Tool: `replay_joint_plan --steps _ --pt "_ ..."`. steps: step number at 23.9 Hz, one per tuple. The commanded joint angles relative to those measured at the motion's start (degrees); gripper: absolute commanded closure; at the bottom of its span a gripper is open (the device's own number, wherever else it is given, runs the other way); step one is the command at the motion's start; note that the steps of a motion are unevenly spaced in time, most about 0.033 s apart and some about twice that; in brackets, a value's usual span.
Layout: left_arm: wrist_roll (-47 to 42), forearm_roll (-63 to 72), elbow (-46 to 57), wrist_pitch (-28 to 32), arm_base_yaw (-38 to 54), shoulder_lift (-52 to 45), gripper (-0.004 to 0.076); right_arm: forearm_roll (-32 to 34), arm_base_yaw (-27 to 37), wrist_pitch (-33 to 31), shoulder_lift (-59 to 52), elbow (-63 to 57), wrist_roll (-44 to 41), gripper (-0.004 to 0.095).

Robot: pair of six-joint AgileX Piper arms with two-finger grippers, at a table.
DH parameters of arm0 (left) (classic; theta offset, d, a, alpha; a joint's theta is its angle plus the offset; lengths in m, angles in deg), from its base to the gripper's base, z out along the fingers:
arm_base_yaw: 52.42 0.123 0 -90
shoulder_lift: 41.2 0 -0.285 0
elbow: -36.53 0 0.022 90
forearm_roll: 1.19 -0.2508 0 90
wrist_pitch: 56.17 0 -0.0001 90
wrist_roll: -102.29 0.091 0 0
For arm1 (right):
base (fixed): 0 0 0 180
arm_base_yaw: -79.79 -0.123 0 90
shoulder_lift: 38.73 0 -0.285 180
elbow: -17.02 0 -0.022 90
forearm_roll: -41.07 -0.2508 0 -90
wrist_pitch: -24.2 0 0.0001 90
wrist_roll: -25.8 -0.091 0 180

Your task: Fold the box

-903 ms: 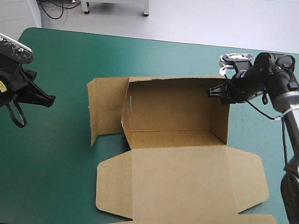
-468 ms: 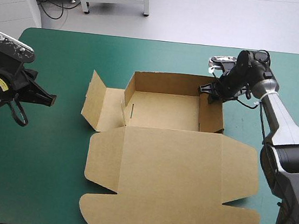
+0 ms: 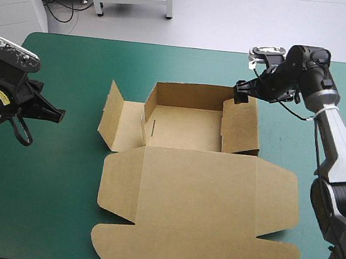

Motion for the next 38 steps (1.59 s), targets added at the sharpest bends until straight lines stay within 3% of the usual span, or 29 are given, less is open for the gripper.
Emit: replay_joint_plan --steps 1,13,23,27,32,34,38 --pt "-0.8 -0.2 -1.5 2.9 0.0 -0.7 0.0733 -0.2 0.1 -0.5 -6.6 0.0 -0.3 0.0012" --pt "-1.1 -0.1 -1.5 -0.5 0.0 -0.7 0.0733 0.3 0.1 -0.4 -9.1 -14.3 -1.4 0.0012" --pt "-1.1 0.2 -1.4 0.4 0.0 -0.7 0.0733 0.2 0.1 2.6 -2.9 -14.3 -1.4 0.003" --pt "-1.1 1.1 -1.4 0.4 0.0 -0.7 0.0736 0.2 0.1 2.9 -1.4 -14.2 -1.6 0.0175" --pt "-1.1 1.4 -1.4 0.3 0.0 -0.7 0.0736 -1.0 0.1 2.3 -0.7 -14.1 -1.6 0.0623" --pt "-1.1 1.3 -1.4 0.3 0.0 -0.7 0.0736 -0.9 0.1 1.5 -0.7 -14.1 -1.6 0.0889" --pt "-1.1 1.4 -1.4 -0.2 0.0 -0.7 0.0736 -0.8 0.1 1.2 -0.7 -13.9 -1.6 0.093"
